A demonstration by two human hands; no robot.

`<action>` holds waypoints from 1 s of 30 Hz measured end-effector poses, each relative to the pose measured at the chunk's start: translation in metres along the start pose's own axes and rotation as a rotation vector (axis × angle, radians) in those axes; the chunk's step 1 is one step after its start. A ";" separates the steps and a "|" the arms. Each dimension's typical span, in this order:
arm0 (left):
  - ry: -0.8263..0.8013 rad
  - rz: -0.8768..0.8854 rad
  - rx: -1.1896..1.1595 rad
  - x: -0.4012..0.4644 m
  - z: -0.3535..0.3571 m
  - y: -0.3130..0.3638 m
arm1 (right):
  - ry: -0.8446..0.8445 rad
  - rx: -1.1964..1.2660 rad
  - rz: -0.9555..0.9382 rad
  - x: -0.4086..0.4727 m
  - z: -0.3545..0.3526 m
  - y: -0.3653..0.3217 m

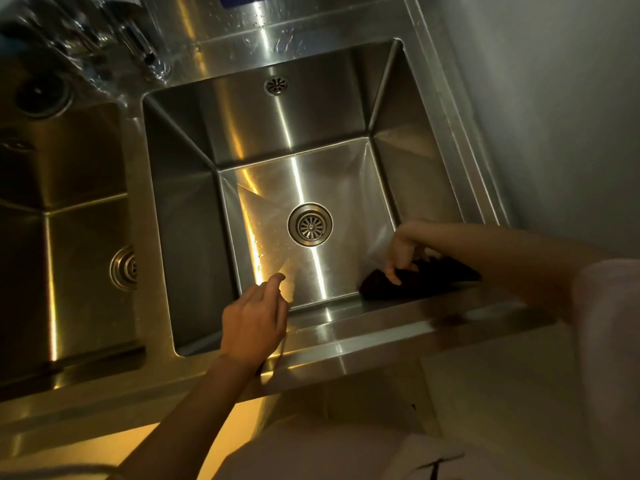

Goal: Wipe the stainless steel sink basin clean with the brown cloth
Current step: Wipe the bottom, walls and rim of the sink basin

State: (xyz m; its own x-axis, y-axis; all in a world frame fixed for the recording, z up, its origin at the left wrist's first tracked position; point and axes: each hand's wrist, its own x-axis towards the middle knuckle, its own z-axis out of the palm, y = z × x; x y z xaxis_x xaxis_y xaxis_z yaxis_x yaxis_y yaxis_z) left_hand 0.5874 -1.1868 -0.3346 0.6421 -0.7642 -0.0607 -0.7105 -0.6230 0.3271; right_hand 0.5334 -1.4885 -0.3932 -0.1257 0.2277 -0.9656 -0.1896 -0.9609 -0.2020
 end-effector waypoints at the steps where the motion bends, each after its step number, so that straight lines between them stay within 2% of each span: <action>1: -0.009 -0.009 -0.007 0.000 -0.001 0.000 | 0.000 0.025 -0.001 -0.009 0.002 0.000; 13: -0.069 -0.059 0.037 0.002 -0.006 0.004 | 0.193 0.202 -0.153 -0.094 0.034 0.012; 19: -0.072 0.027 0.116 0.005 -0.016 0.004 | 0.291 0.411 -0.312 -0.111 0.049 0.020; 26: -0.064 0.025 0.144 0.018 -0.042 -0.002 | 0.397 0.699 -0.581 -0.127 0.051 0.023; 30: -0.027 0.106 0.168 0.040 -0.056 -0.013 | 0.531 0.939 -0.802 -0.123 0.052 0.008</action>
State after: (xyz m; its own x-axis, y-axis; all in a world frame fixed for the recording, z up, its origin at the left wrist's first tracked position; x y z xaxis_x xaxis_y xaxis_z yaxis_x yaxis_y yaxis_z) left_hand 0.6385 -1.2000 -0.2883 0.5551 -0.8296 -0.0601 -0.8131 -0.5565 0.1711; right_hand 0.4969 -1.5162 -0.2680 0.6832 0.3791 -0.6241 -0.6505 -0.0723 -0.7561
